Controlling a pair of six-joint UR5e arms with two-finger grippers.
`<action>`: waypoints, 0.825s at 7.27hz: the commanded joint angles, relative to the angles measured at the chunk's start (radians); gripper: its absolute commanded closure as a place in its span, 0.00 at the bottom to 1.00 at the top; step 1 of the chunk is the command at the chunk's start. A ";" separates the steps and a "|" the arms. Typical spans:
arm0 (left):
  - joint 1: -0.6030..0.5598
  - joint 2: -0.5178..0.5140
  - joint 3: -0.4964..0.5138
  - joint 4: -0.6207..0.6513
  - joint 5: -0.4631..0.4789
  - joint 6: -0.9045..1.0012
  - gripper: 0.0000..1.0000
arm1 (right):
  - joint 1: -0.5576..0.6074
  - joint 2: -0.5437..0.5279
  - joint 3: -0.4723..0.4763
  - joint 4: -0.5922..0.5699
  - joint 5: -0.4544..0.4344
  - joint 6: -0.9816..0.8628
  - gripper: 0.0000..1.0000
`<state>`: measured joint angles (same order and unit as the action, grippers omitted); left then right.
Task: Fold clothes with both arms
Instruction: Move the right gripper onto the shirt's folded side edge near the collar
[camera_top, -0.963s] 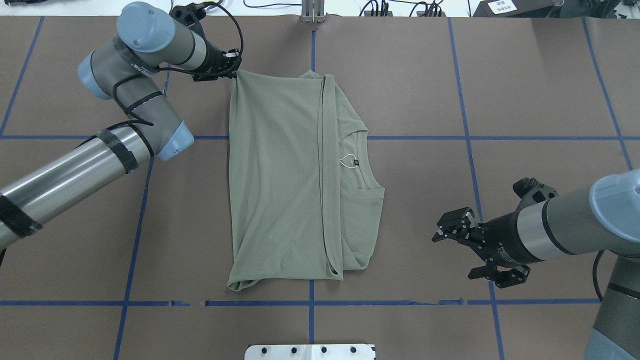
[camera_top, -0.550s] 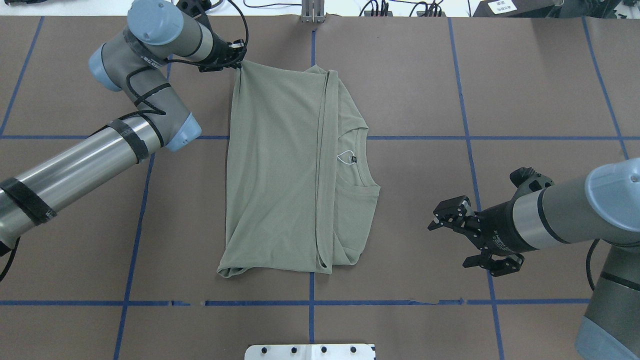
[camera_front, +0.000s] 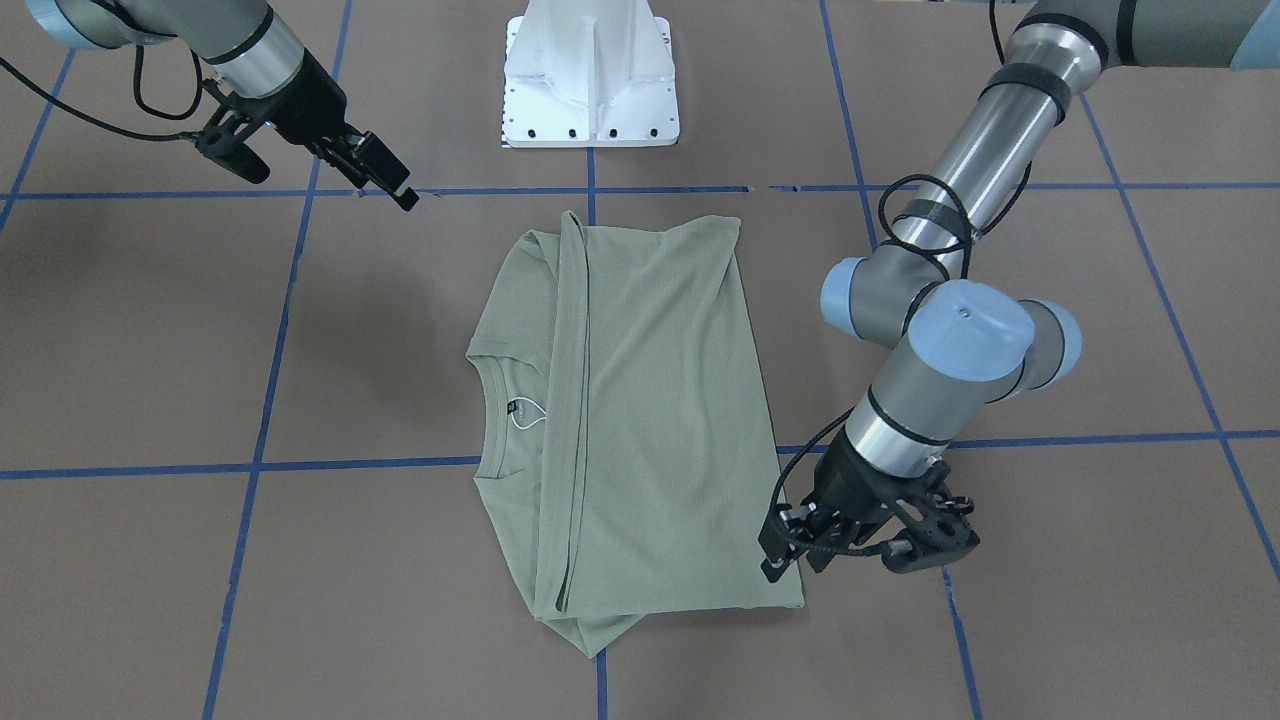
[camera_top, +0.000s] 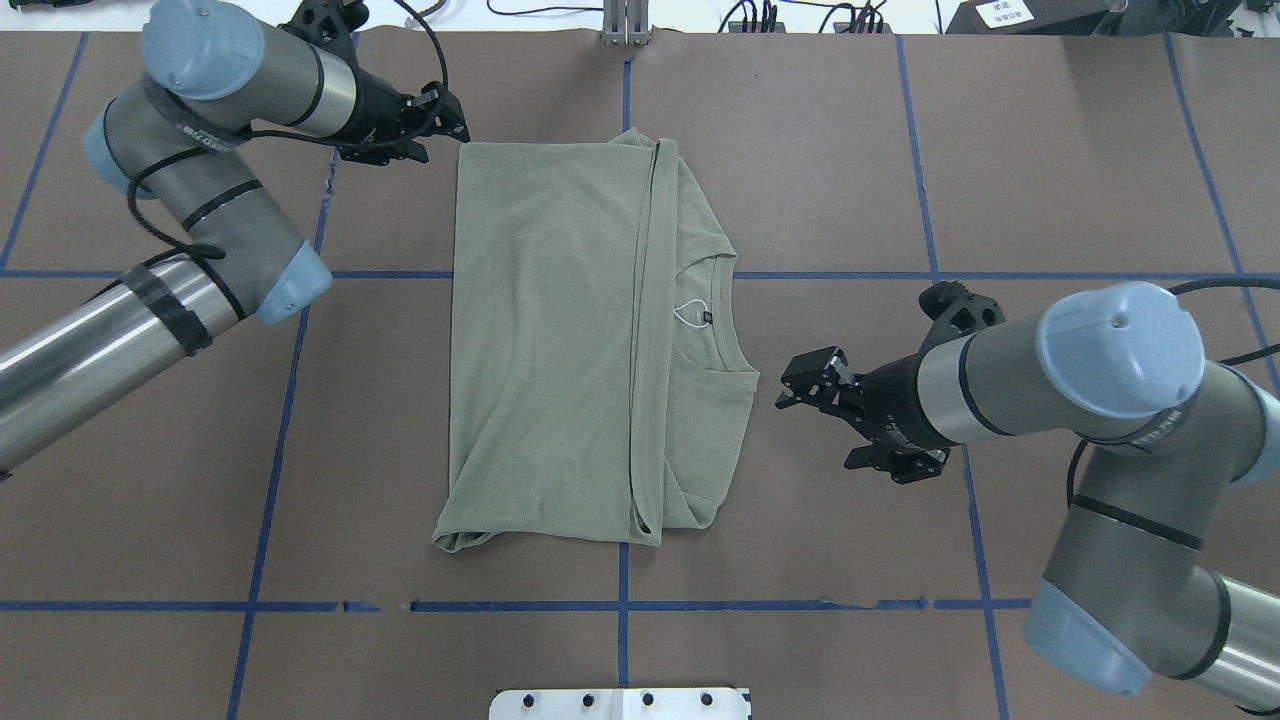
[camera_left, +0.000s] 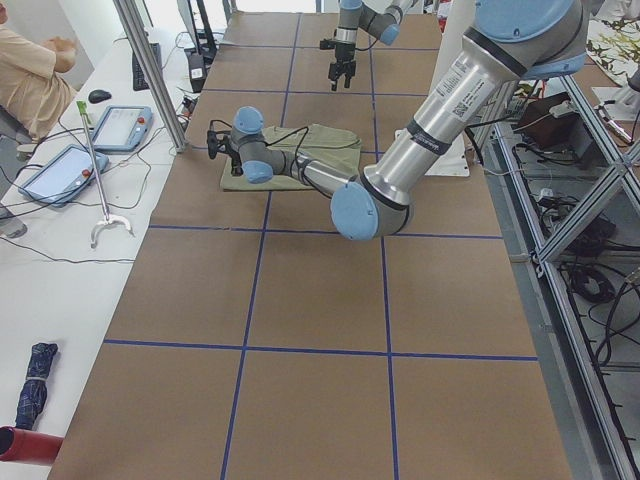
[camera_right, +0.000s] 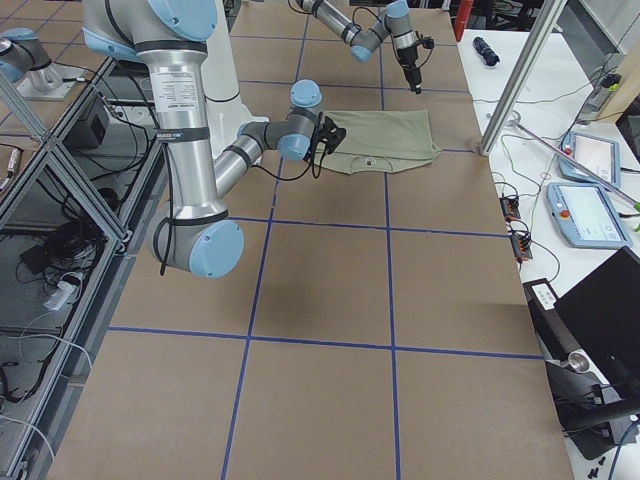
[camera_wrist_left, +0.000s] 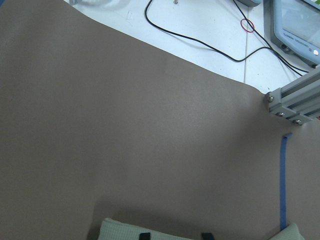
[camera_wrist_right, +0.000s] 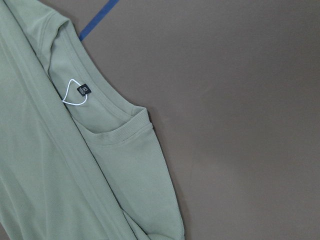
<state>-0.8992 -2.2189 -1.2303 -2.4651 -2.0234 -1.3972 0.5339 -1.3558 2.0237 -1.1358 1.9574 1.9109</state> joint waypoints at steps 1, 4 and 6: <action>-0.003 0.180 -0.231 0.001 -0.020 0.000 0.34 | -0.050 0.136 -0.074 -0.117 0.000 -0.228 0.00; -0.003 0.245 -0.282 0.000 -0.018 -0.002 0.34 | -0.124 0.353 -0.184 -0.416 -0.054 -0.505 0.00; -0.001 0.251 -0.279 0.000 -0.017 -0.002 0.34 | -0.129 0.447 -0.232 -0.539 -0.054 -0.689 0.00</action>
<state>-0.9012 -1.9728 -1.5088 -2.4650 -2.0416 -1.3987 0.4110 -0.9700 1.8256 -1.5975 1.9058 1.3388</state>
